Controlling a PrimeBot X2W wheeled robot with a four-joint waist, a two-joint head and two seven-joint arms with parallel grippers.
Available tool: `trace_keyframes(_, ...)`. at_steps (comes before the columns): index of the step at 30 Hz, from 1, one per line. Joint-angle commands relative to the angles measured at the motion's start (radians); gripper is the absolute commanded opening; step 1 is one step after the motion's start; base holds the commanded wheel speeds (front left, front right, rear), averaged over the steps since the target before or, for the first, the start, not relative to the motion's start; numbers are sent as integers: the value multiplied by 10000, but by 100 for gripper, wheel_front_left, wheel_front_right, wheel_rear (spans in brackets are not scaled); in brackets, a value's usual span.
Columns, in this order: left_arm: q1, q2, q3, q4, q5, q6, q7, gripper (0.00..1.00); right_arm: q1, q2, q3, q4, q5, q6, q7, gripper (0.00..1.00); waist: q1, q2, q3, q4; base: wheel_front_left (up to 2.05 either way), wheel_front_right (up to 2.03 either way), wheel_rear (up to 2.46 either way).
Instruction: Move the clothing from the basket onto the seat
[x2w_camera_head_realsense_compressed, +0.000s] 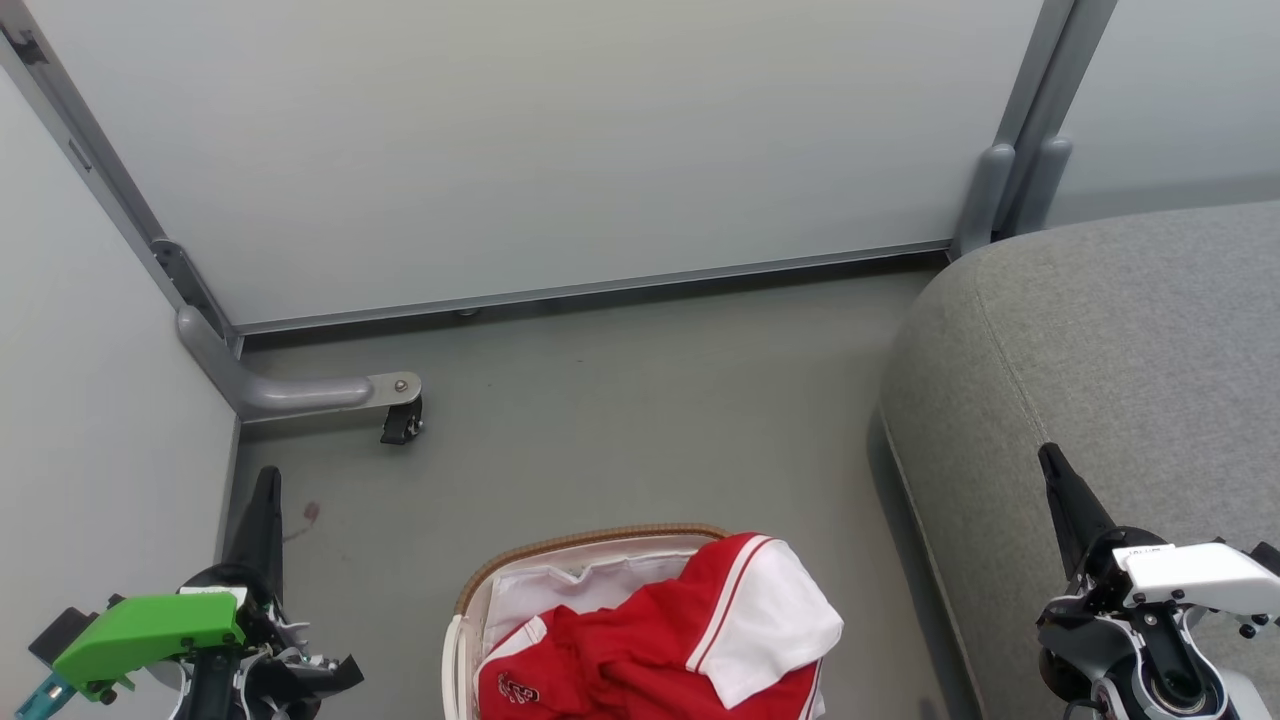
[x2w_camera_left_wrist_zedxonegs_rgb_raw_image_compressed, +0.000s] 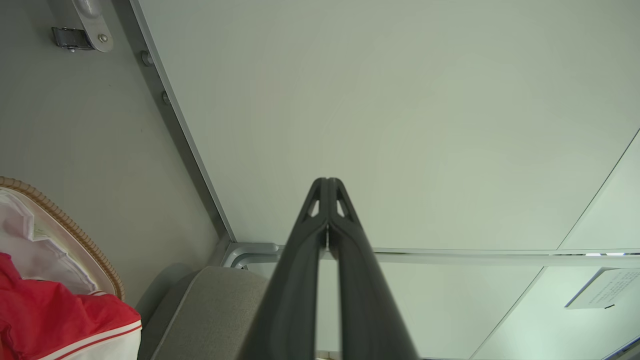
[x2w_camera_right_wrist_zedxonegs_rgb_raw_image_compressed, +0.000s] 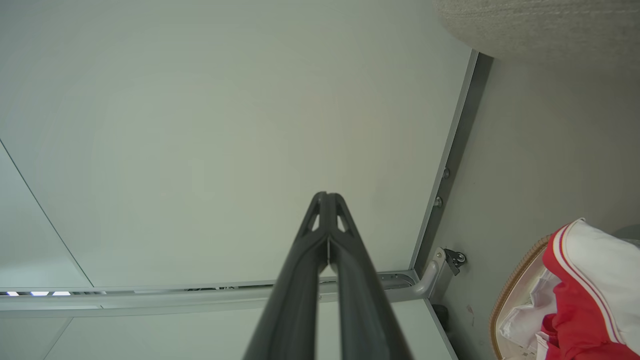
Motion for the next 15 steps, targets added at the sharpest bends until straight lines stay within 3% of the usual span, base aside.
trace_keyframes(1,-117,13,5,-14,56,-70,20,0,117,-61,-17,-30,30,-4,22,0,0,0,0,0,0,0,0)
trace_keyframes(14,-117,13,5,-14,56,-70,19,0,117,-63,-17,-30,30,-4,22,0,0,0,0,0,0,0,0)
trace_keyframes(15,0,0,0,0,0,0,0,100,0,2,0,0,0,0,0,100,0,0,0,0,0,0,0)
